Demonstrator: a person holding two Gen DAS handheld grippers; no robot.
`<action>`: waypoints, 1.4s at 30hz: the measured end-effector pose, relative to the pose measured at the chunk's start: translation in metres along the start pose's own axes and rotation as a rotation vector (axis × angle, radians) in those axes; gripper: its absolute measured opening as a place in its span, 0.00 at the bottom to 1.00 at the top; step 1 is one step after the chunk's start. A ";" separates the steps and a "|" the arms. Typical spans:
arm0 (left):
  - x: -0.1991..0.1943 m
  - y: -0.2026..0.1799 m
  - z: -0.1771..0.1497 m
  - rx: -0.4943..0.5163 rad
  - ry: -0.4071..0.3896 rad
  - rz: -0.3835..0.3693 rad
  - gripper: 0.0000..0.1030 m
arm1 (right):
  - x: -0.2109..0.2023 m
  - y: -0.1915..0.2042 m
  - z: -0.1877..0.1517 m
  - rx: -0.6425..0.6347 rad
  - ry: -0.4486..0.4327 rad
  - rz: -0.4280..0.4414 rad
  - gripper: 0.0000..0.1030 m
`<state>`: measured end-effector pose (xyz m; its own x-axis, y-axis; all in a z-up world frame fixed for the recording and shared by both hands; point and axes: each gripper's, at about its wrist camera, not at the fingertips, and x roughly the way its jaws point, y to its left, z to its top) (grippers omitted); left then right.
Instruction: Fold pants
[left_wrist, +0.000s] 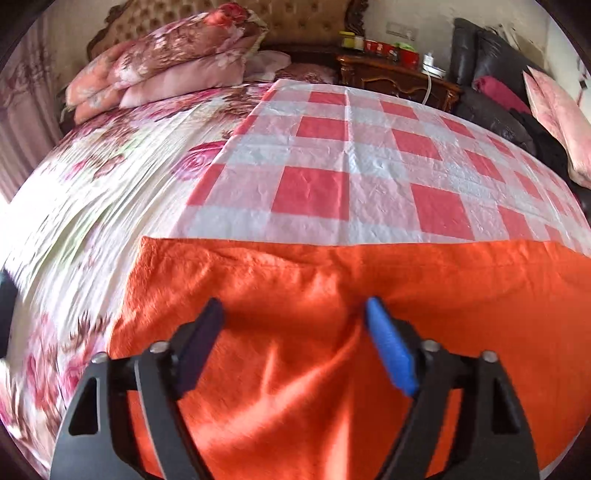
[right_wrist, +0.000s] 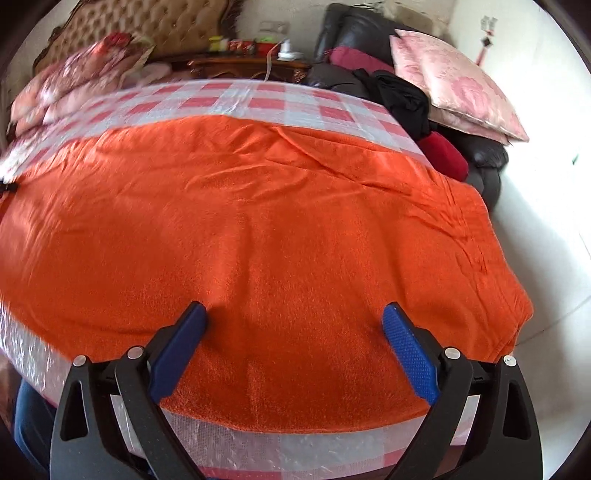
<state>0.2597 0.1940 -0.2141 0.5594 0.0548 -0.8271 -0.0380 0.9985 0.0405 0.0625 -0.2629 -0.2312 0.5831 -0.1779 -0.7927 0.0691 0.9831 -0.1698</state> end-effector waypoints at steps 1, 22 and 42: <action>0.000 0.000 0.001 0.027 -0.008 -0.006 0.80 | -0.008 -0.004 0.004 -0.020 -0.039 0.004 0.89; -0.023 0.089 0.011 -0.098 -0.015 0.231 0.65 | 0.090 -0.119 0.110 -0.043 0.043 -0.514 0.87; -0.017 0.084 0.005 -0.128 0.046 0.402 0.69 | 0.061 -0.136 0.087 0.131 -0.084 -0.458 0.89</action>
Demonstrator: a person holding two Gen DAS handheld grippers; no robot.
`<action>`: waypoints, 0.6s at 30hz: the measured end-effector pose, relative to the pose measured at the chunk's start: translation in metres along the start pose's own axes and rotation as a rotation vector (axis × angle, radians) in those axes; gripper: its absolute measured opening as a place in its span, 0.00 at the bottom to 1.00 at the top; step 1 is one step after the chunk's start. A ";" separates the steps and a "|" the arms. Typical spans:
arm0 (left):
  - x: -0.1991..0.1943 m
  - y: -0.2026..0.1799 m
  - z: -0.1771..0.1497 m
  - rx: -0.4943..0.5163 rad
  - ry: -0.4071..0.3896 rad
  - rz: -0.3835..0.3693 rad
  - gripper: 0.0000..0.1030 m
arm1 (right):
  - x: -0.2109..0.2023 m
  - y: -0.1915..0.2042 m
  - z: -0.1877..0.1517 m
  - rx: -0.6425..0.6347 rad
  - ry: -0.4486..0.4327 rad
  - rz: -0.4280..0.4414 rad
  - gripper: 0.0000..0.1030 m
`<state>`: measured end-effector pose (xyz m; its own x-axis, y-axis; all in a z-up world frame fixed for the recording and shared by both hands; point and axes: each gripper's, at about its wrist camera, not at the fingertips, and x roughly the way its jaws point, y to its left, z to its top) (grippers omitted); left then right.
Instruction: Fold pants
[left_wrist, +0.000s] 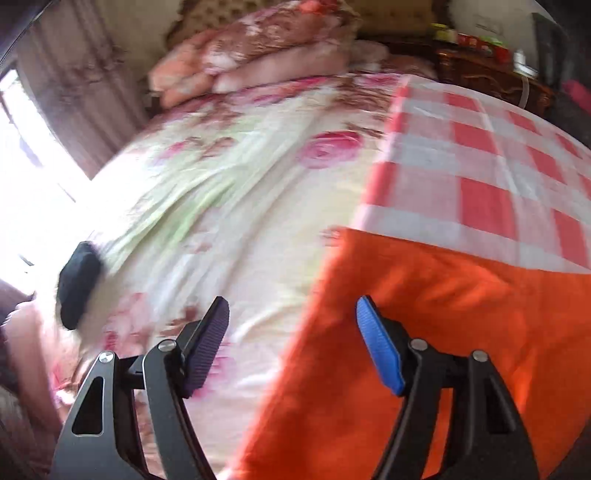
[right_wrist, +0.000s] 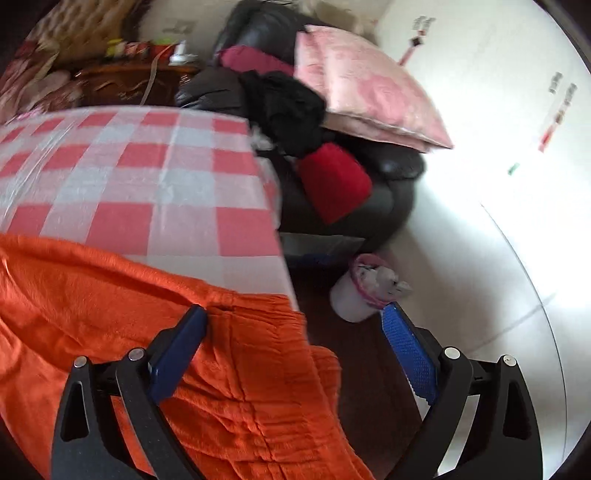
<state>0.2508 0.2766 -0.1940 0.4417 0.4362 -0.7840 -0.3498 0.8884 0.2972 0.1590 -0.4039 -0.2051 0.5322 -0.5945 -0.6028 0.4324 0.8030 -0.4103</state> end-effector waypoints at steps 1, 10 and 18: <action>-0.013 0.005 -0.001 -0.028 -0.034 -0.034 0.67 | -0.013 0.003 -0.001 -0.003 -0.037 0.040 0.89; -0.145 -0.137 -0.089 0.318 -0.245 -0.643 0.66 | -0.106 0.088 -0.059 -0.045 0.011 0.589 0.89; -0.120 -0.154 -0.140 0.327 -0.218 -0.630 0.66 | -0.112 0.100 -0.093 -0.129 0.019 0.600 0.90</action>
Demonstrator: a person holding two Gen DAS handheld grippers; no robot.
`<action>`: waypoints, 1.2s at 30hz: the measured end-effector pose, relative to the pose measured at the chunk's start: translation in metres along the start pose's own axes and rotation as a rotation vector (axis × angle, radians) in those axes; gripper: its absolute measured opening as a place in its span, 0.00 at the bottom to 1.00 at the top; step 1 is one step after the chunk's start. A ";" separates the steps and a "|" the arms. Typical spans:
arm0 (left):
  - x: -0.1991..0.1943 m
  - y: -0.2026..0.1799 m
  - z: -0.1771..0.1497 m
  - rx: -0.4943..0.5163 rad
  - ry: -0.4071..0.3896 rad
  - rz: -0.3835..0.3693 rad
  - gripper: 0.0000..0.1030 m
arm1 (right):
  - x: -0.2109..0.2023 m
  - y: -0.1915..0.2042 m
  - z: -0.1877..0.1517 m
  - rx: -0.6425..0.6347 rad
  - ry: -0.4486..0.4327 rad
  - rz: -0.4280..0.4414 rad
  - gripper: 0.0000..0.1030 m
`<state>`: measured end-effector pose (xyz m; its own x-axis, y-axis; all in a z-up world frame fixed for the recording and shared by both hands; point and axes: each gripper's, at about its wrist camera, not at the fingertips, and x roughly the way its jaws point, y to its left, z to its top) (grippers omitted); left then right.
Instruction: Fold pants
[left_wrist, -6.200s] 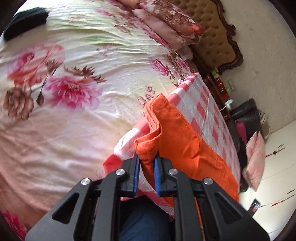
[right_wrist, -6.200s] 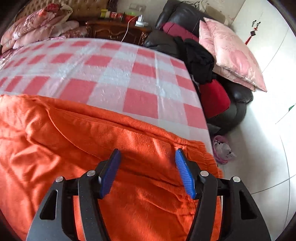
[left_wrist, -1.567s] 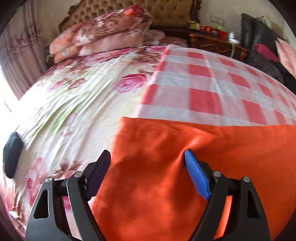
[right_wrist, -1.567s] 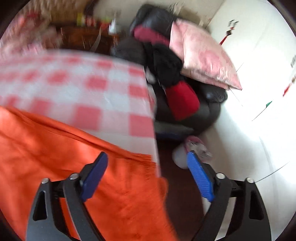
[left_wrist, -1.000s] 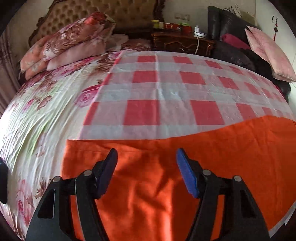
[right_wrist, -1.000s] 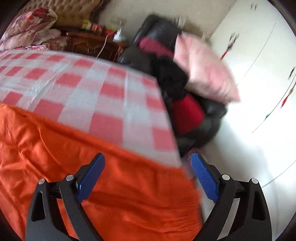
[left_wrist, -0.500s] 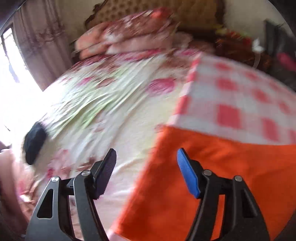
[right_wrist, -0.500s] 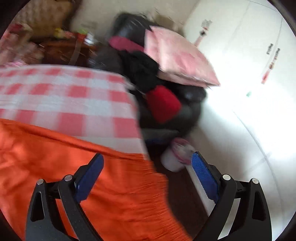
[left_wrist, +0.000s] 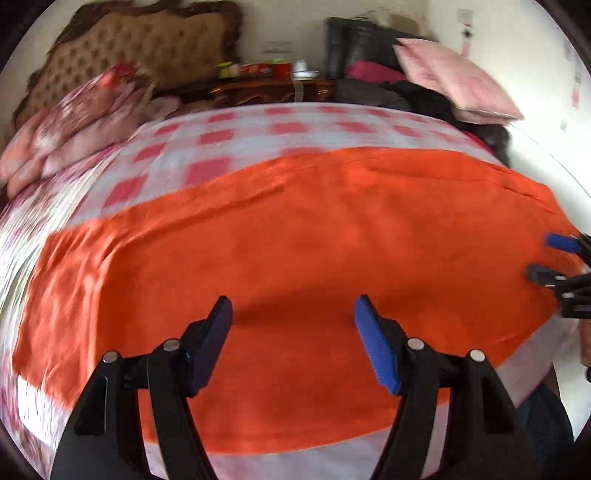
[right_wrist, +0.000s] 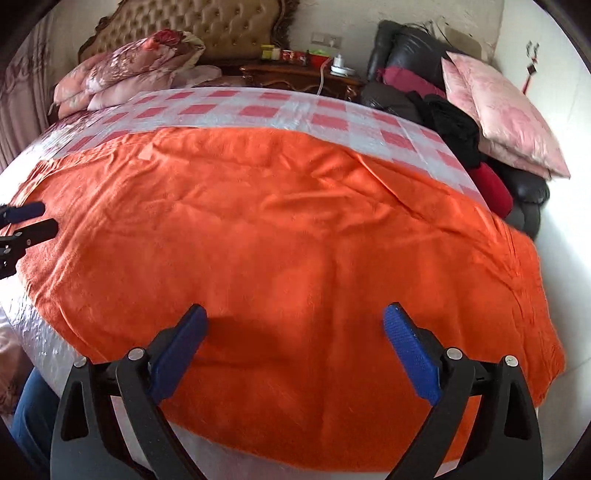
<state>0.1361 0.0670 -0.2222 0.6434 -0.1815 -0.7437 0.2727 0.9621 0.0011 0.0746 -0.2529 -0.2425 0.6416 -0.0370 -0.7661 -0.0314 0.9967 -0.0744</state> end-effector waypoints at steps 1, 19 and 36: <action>-0.001 0.011 -0.004 -0.010 -0.019 0.016 0.67 | -0.001 -0.007 -0.002 0.008 0.001 -0.015 0.90; -0.040 0.188 -0.026 -0.284 0.009 0.265 0.79 | -0.060 0.091 0.010 -0.200 -0.088 0.161 0.92; -0.047 0.258 -0.033 -0.413 0.012 0.381 0.78 | 0.000 0.197 0.028 -0.246 0.103 0.284 0.95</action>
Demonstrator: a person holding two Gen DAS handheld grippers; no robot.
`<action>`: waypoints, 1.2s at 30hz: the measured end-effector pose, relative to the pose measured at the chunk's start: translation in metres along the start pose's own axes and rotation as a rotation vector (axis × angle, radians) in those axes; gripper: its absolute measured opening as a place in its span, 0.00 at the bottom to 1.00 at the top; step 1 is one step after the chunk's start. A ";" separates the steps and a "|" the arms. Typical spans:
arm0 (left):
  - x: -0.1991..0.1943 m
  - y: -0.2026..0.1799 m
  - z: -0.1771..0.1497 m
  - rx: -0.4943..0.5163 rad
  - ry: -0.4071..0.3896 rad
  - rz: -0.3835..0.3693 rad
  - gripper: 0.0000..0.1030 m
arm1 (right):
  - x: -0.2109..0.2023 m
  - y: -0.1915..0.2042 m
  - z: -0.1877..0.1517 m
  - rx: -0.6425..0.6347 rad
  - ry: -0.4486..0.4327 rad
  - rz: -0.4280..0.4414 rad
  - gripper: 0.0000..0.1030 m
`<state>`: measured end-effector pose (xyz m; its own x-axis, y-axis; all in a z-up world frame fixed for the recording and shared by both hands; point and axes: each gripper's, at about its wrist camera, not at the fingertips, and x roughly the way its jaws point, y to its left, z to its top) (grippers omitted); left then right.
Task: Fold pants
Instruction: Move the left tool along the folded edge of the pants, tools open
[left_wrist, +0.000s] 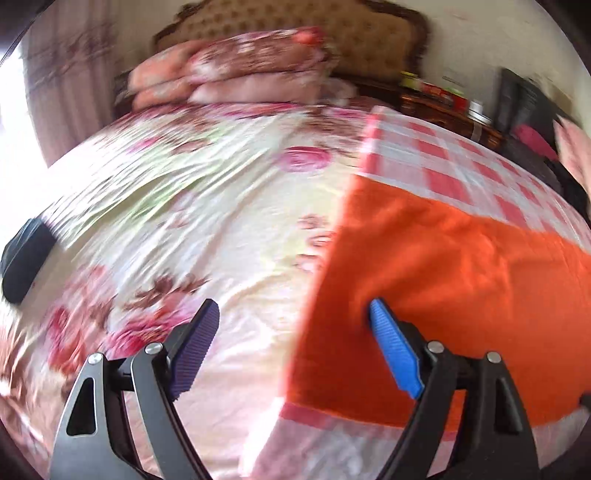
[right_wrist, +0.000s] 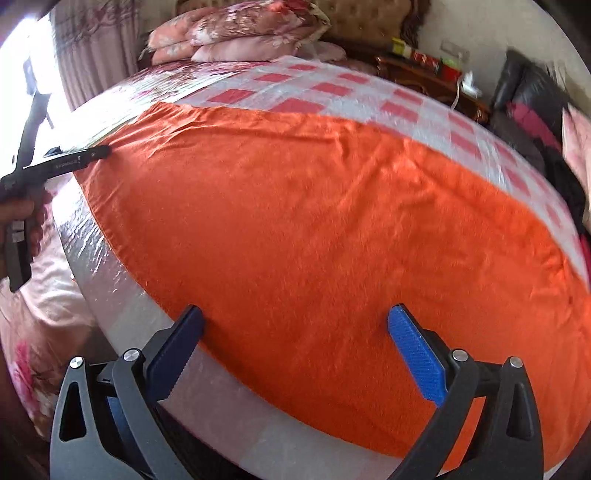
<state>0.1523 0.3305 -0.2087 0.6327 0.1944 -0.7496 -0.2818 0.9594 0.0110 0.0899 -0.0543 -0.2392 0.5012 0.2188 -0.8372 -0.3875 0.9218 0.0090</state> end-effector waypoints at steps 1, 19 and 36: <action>-0.004 0.002 0.004 -0.021 -0.013 0.025 0.78 | 0.001 0.002 -0.002 -0.007 -0.006 -0.006 0.95; 0.037 -0.131 0.040 0.254 0.082 -0.192 0.81 | -0.003 0.002 -0.010 -0.012 0.000 -0.005 0.96; 0.044 -0.017 0.056 0.095 0.061 -0.002 0.86 | 0.021 0.036 0.083 -0.127 0.006 -0.057 0.94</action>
<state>0.2253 0.3347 -0.2045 0.5870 0.1824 -0.7888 -0.2091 0.9754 0.0700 0.1503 0.0099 -0.2112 0.5205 0.1653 -0.8377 -0.4537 0.8847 -0.1074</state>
